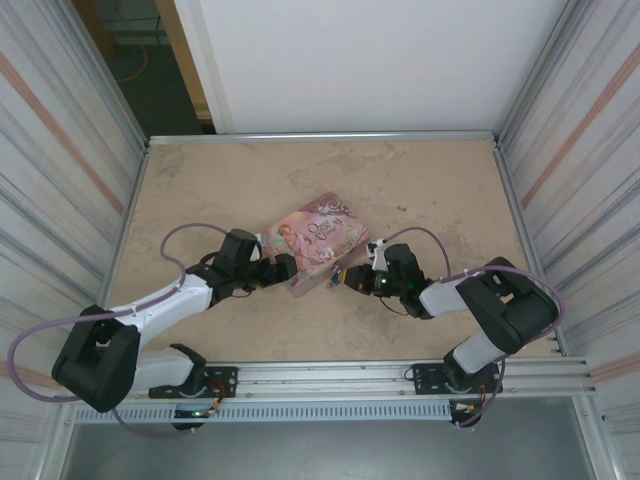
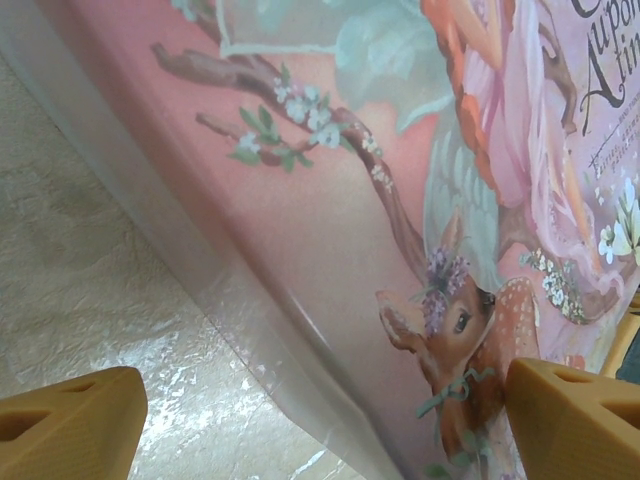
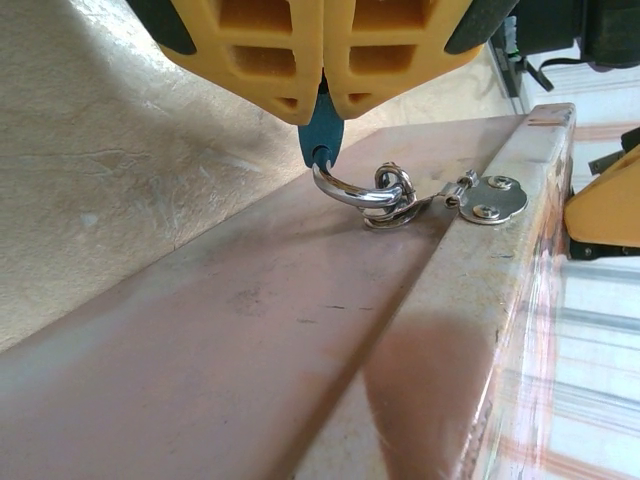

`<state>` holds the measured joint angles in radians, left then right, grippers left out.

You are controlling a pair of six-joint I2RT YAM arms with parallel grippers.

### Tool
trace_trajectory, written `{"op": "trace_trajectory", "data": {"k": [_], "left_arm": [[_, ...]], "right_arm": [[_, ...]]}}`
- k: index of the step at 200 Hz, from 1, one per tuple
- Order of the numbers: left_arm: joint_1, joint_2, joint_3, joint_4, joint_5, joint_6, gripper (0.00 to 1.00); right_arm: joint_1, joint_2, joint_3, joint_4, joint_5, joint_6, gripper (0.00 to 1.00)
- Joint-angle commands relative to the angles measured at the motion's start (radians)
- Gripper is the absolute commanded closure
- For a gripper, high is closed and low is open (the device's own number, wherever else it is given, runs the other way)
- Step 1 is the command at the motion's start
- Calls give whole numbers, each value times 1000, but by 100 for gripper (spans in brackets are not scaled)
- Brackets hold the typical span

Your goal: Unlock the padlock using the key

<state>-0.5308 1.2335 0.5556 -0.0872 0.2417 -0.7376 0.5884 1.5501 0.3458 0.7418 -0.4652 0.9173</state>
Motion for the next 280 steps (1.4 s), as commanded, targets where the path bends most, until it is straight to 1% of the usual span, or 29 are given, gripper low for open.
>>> {"op": "trace_trajectory", "data": {"k": [1, 25, 65, 117, 182, 230, 280], "left_arm": [[-1, 23, -28, -88, -27, 18, 8], [-3, 24, -26, -88, -26, 18, 8], [-9, 29, -26, -86, -33, 18, 8], [-21, 41, -26, -95, -51, 31, 8], [-28, 49, -28, -102, -66, 46, 8], [-28, 23, -15, -95, -53, 39, 8], [-17, -36, 27, -112, -41, 53, 6]], "right_arm": [[-23, -32, 40, -45, 23, 12, 100], [-22, -26, 58, -64, 23, 11, 100], [-16, -17, 64, -45, 35, 36, 100], [-18, -47, 55, -45, 52, 59, 100], [-39, -59, 56, -33, 34, 90, 100], [-43, -106, 40, -123, 78, 48, 100], [-64, -251, 16, -321, 124, -43, 100]]}}
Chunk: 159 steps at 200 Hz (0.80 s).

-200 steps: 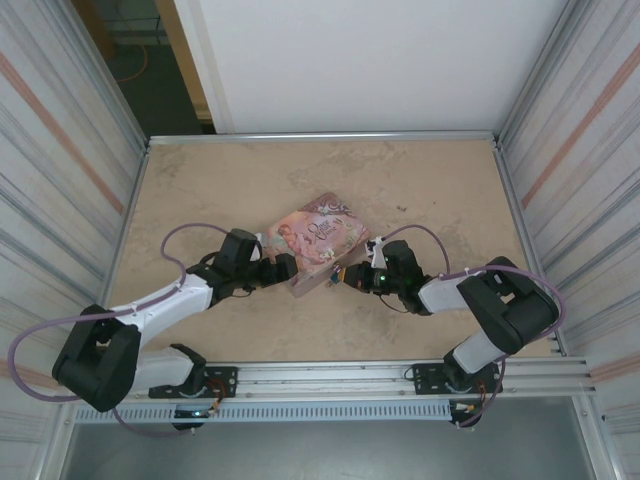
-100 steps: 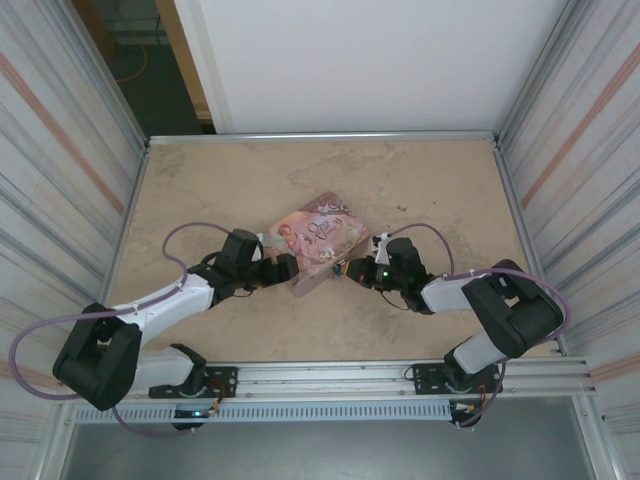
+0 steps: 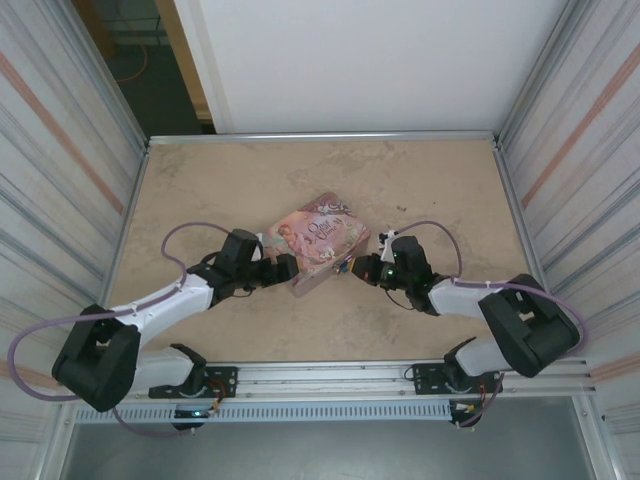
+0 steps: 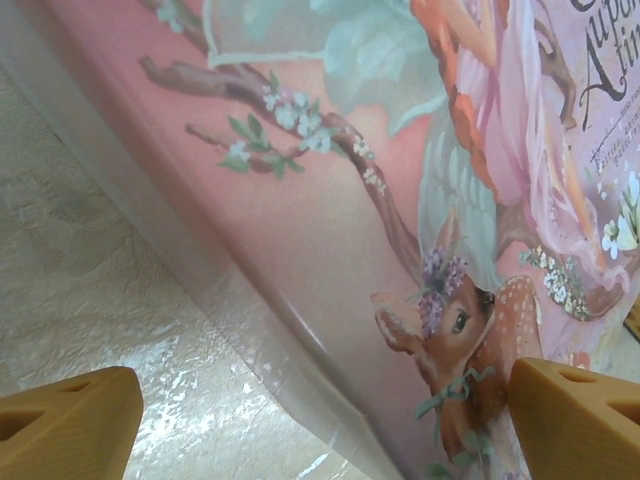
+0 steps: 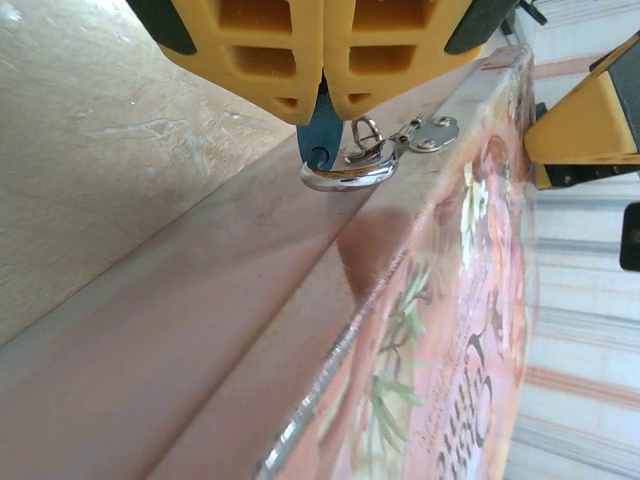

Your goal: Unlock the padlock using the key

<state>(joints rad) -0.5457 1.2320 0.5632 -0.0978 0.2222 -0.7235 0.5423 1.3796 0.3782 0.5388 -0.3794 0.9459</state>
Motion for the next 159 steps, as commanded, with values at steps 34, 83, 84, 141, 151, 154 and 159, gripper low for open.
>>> {"op": "trace_trajectory", "data": {"k": [34, 83, 84, 141, 151, 154, 159], "left_arm": [[25, -99, 43, -116, 1, 47, 5], [63, -251, 30, -161, -8, 73, 4], [64, -255, 29, -162, -8, 74, 4], [140, -451, -50, -169, -84, 86, 4], [150, -474, -60, -165, -107, 91, 4], [153, -482, -64, -163, -115, 93, 4], [158, -493, -67, -161, -129, 97, 4]], "right_arm": [[-25, -208, -4, -298, 20, -178, 100], [-24, -385, 48, -564, -114, -343, 100], [-24, -385, 48, -570, -117, -344, 100], [2, -550, 15, -744, -178, -374, 100], [15, -572, -2, -756, -164, -363, 100], [17, -579, -7, -758, -159, -359, 100], [25, -590, -16, -759, -154, -352, 100]]}}
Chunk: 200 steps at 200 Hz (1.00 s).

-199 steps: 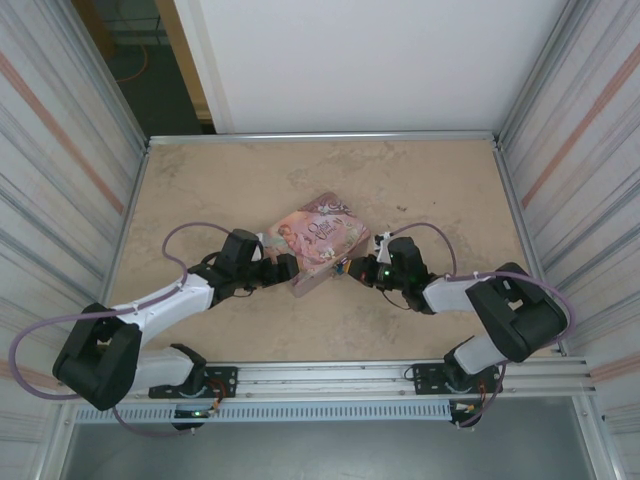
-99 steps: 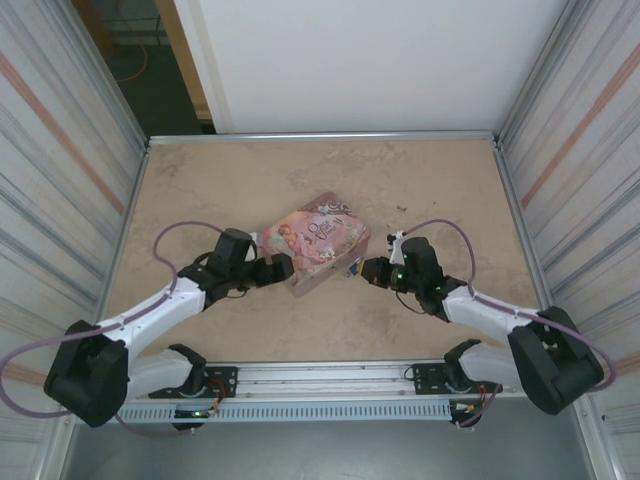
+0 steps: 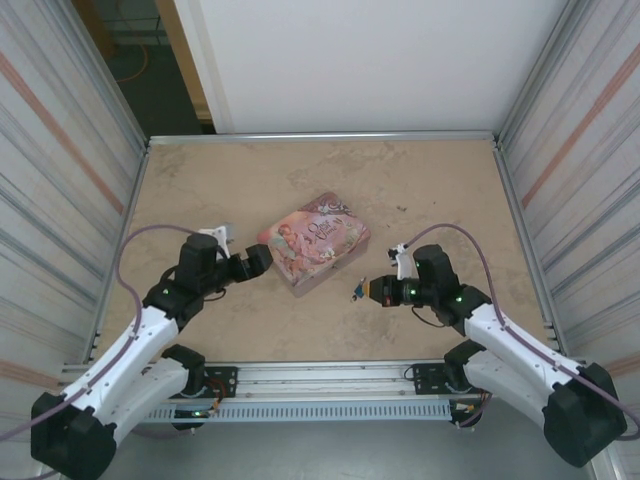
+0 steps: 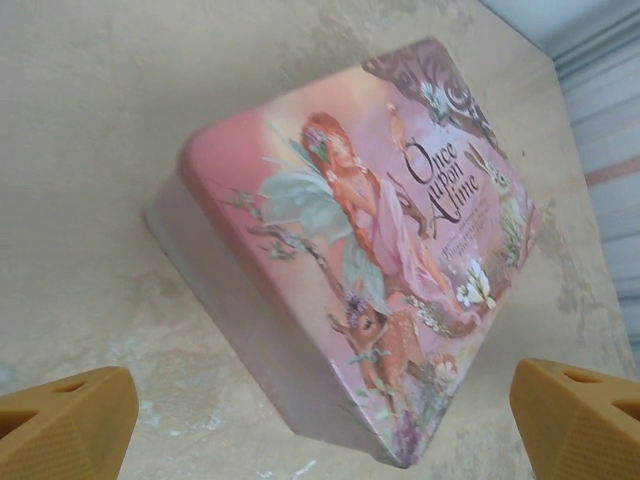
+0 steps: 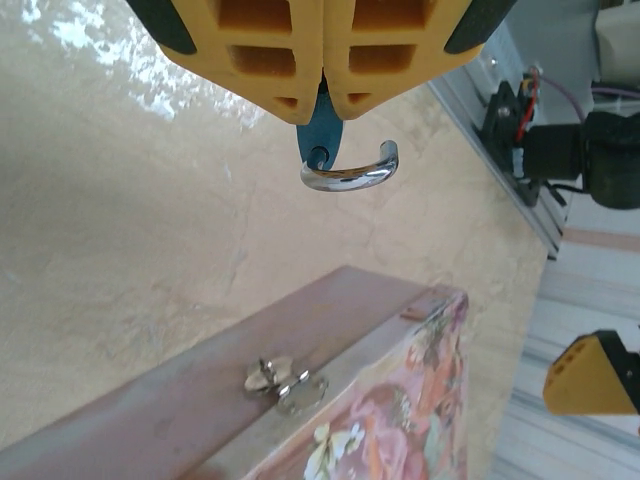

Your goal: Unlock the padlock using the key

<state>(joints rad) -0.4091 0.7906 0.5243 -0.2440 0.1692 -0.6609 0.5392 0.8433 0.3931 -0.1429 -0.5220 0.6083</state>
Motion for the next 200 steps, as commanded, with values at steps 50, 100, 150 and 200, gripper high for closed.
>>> {"op": "trace_trajectory", "data": {"k": [50, 100, 150, 200], "left_arm": [[49, -122, -61, 38, -182, 66, 2], [62, -154, -68, 41, -196, 90, 1], [69, -176, -93, 31, -189, 79, 1], [76, -148, -87, 46, -181, 76, 1]], "right_arm": [[95, -110, -84, -81, 44, 33, 100], [108, -24, -83, -23, -3, 35, 100], [117, 211, -30, 99, -86, 10, 100], [128, 395, 7, 195, -148, -4, 100]]}}
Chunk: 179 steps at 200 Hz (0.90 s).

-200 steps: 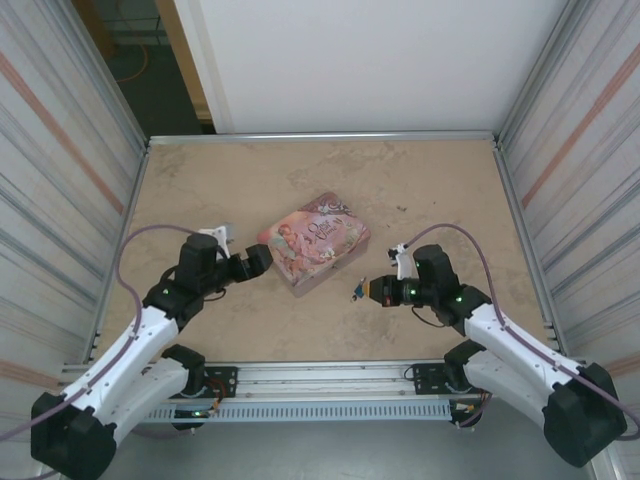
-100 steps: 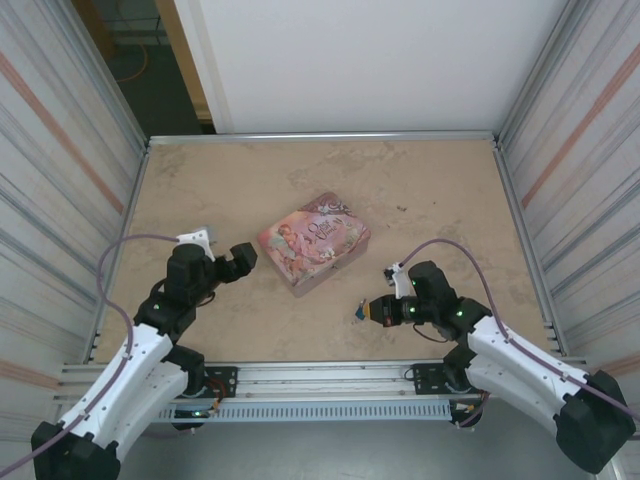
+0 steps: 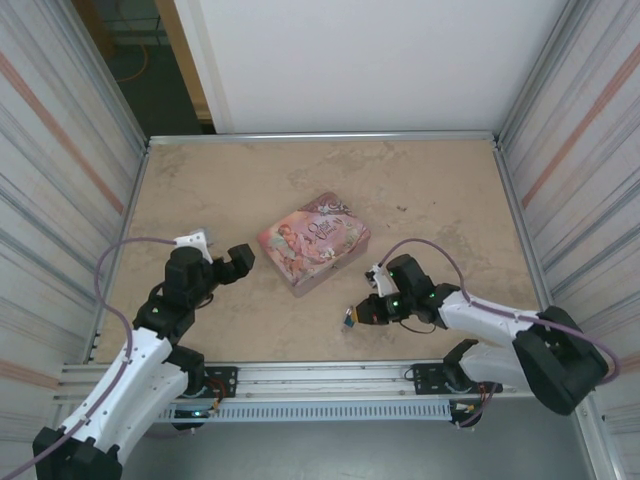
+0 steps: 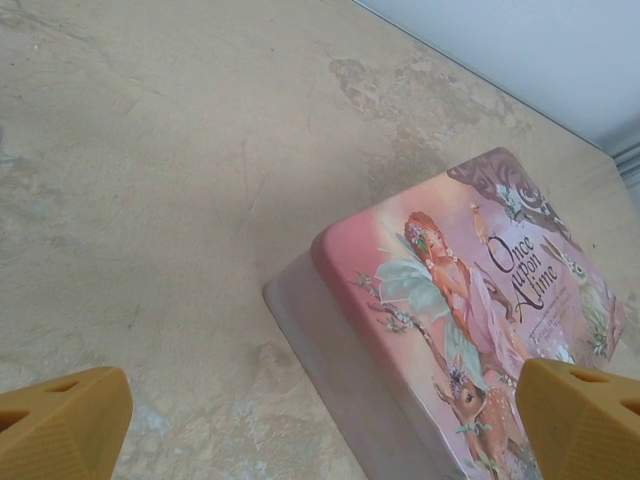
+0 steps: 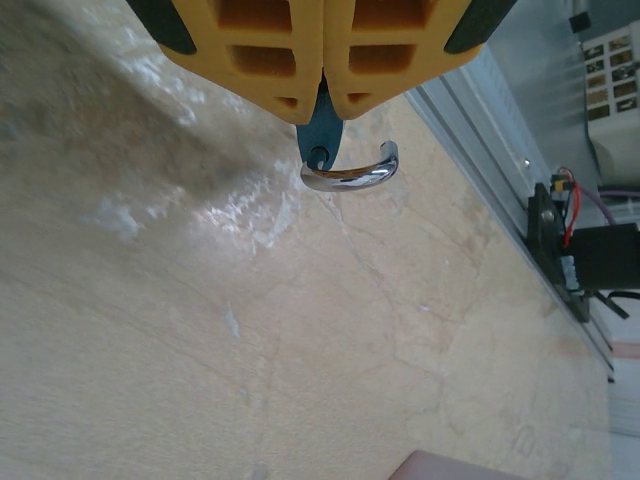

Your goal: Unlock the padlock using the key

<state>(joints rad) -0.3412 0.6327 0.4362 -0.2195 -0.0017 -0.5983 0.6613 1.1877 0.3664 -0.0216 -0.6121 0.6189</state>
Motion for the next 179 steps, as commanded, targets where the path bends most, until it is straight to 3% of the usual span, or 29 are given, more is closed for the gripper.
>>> {"op": "trace_trajectory", "data": {"k": [1, 65, 114, 179], "left_arm": [[7, 10, 1, 21, -10, 14, 1], [10, 28, 6, 20, -5, 21, 1], [12, 30, 7, 17, -5, 24, 1], [16, 25, 13, 2, -10, 31, 1]], "right_arm": [[7, 54, 35, 74, -59, -15, 100], [2, 185, 56, 143, -103, -16, 100], [-11, 191, 65, 109, -91, -27, 100], [-16, 149, 80, 32, -46, -48, 88]]}}
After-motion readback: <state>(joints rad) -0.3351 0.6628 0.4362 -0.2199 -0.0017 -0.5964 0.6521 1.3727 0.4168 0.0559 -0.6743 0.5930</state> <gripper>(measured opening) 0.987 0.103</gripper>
